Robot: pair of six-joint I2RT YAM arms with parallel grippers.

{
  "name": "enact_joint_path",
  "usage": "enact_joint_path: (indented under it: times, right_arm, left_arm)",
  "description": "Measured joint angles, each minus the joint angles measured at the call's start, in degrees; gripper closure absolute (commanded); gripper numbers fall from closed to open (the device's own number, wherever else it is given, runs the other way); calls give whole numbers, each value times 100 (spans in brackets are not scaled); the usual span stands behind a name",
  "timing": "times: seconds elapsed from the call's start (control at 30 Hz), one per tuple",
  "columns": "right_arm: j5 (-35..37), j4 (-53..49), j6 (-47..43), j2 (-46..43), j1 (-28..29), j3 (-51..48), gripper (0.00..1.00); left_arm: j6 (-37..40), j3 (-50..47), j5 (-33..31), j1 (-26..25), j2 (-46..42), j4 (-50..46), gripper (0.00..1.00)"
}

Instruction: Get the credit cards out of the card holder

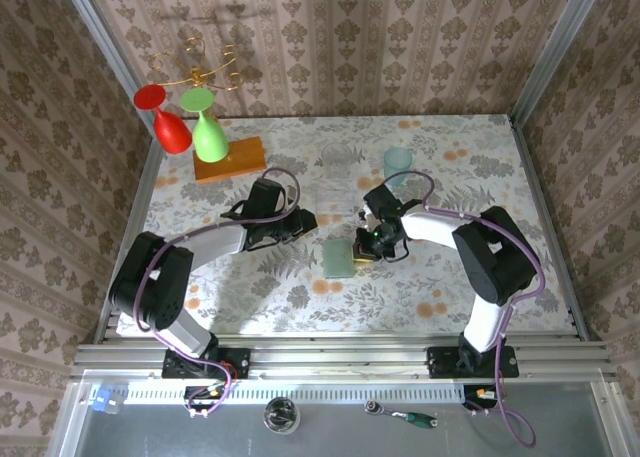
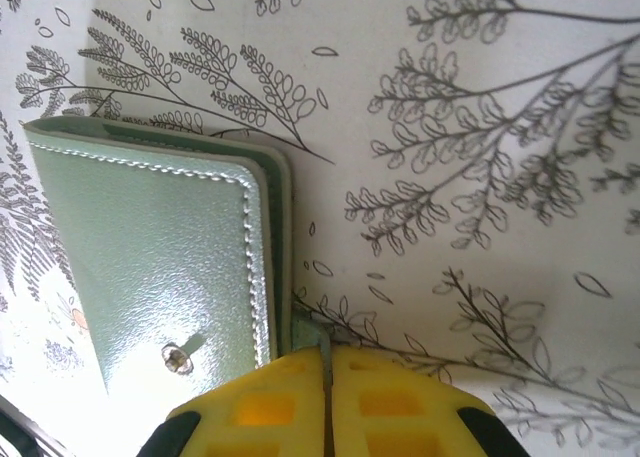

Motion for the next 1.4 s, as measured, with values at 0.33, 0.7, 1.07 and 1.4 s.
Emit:
enact_joint_path:
  times: [0.33,0.7,1.07,1.4]
  right_arm:
    - [109,-299,-2,-424,-20,26,94]
    - [223,-577,70,-498,-2,306,94]
    - [455,-765,400,-498,271,765,93]
    - [723,-785,807,-214,695,1462,93]
  left_arm:
    - [927,0,-68,-92,-409,-44,71]
    - [1239,-262,46,472,-726,308,73]
    - [949,-938,599,966,-868,999,74]
    - [1539,-925,640,966,-1366,415,74]
